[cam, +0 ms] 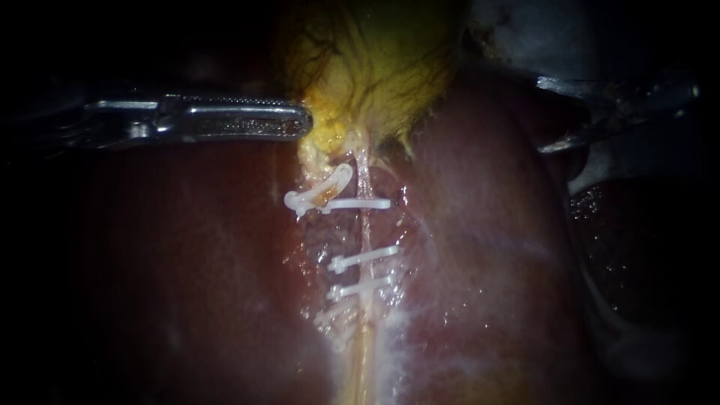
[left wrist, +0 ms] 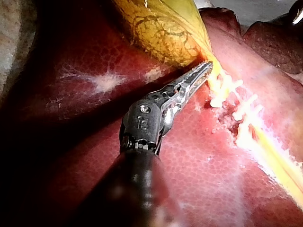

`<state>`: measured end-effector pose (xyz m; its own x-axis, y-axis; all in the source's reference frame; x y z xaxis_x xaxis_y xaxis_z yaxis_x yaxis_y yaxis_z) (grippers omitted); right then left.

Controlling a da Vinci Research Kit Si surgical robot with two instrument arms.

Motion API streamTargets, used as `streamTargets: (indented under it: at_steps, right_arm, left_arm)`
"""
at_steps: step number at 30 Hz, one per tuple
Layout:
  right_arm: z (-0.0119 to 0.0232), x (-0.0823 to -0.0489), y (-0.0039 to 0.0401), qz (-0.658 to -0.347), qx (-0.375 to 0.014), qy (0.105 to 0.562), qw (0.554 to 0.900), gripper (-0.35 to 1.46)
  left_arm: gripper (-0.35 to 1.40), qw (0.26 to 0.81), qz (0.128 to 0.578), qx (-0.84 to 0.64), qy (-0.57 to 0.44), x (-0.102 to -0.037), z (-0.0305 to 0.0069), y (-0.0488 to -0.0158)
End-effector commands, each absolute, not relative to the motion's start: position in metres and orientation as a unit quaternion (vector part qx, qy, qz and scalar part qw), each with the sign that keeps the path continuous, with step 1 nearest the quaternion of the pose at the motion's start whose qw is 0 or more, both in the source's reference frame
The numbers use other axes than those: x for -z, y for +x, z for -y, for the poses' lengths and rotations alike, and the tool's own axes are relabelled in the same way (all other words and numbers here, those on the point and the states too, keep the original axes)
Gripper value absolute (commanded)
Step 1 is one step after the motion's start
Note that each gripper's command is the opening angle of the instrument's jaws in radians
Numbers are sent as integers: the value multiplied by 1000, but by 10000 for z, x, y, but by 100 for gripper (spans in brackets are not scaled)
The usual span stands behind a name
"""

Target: Go to the cutting position right tube

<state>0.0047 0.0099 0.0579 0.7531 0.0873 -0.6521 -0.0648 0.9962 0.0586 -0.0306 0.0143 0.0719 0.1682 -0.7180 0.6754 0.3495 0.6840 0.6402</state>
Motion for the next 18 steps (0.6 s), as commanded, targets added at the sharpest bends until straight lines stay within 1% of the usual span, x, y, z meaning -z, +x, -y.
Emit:
streamTargets:
  at_steps: [1, 4, 7, 11, 14, 15, 18]
  right_arm:
    - [-99, -579, 47, -349, -41, 16, 936, 129]
    - [-100, -580, 47, -349, -41, 16, 936, 129]
    - [-100, -580, 47, -349, -41, 16, 936, 129]
    - [-100, -581, 47, -351, -40, 18, 935, 129]
    - [-101, -581, 48, -354, -39, 21, 934, 129]
    - [-101, -581, 49, -356, -39, 24, 933, 129]
    - [-99, -580, 55, -378, -30, 45, 924, 129]
  left_arm:
    - [-35, 745, 536, 358, 172, -719, -144, -305]
    - [-35, 744, 537, 357, 174, -716, -145, -300]
    - [-35, 744, 536, 357, 178, -707, -153, -288]
    - [-35, 739, 536, 372, 168, -681, -168, -262]
    - [-35, 733, 539, 381, 164, -667, -172, -249]
    - [-35, 733, 539, 381, 164, -666, -171, -248]
    - [-35, 733, 539, 382, 163, -666, -168, -249]
